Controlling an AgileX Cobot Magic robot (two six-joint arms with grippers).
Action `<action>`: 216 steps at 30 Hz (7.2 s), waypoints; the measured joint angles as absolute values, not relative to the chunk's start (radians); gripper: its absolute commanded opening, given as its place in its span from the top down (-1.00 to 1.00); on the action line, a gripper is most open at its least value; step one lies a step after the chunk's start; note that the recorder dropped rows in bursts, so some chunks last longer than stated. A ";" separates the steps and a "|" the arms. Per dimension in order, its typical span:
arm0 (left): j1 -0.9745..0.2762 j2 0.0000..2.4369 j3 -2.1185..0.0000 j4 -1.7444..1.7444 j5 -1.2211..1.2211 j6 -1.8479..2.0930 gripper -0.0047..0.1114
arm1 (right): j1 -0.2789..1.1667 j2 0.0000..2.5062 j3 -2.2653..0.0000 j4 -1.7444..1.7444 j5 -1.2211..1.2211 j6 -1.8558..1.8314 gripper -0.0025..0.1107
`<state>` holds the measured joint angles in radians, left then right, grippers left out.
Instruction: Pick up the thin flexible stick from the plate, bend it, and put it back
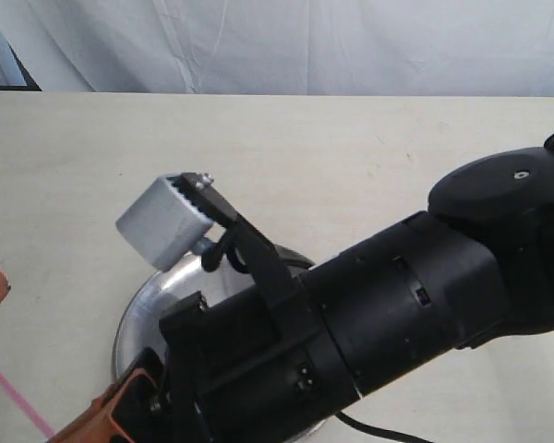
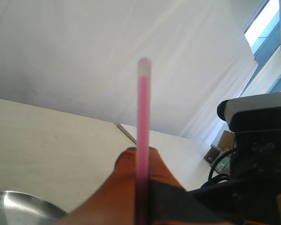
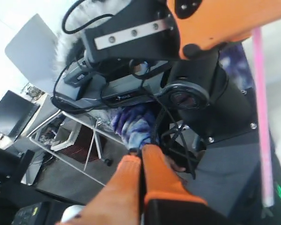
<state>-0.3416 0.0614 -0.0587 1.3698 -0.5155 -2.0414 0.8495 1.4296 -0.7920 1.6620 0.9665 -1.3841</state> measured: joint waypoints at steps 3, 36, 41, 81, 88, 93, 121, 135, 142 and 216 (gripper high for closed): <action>-0.342 0.061 -0.059 1.360 -0.526 -2.041 0.91 | 0.850 1.430 -0.792 1.664 0.896 -1.384 0.96; -0.342 0.061 -0.059 1.324 -0.572 -2.040 0.91 | 0.969 1.545 -0.911 1.650 0.608 -1.410 0.17; -0.342 0.061 -0.057 1.315 -0.593 -2.037 0.91 | 0.971 1.593 -0.939 1.648 0.596 -1.414 0.96; -0.342 0.129 -0.037 1.335 -0.582 -1.997 0.91 | 0.981 1.591 -0.973 1.308 0.509 -1.108 0.96; -0.342 0.277 -0.091 1.340 -0.669 -1.859 0.91 | 0.981 1.480 -0.874 1.260 0.420 -0.997 0.96; -0.350 0.392 -0.140 1.344 -0.691 -1.753 0.91 | 0.985 1.411 -0.815 1.264 0.347 -0.949 0.96; -0.352 0.785 -0.222 1.174 -0.939 -1.267 0.91 | 1.001 1.444 -0.720 1.230 0.154 -0.892 0.97; -0.352 0.783 -0.224 1.115 -0.923 -1.262 0.91 | 1.001 1.407 -0.702 1.199 0.130 -0.892 0.97; -0.352 0.775 -0.236 1.095 -0.952 -1.252 0.91 | 0.999 1.321 -0.689 1.199 0.153 -0.888 0.97; -0.352 0.854 -0.268 0.953 -1.072 -1.164 0.91 | 0.987 1.292 -0.825 0.815 0.268 -0.737 0.49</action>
<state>-0.3520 0.8540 -0.2682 0.9526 -1.0719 -1.1638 0.9874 1.2915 -0.8250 0.8148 0.2684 -0.7371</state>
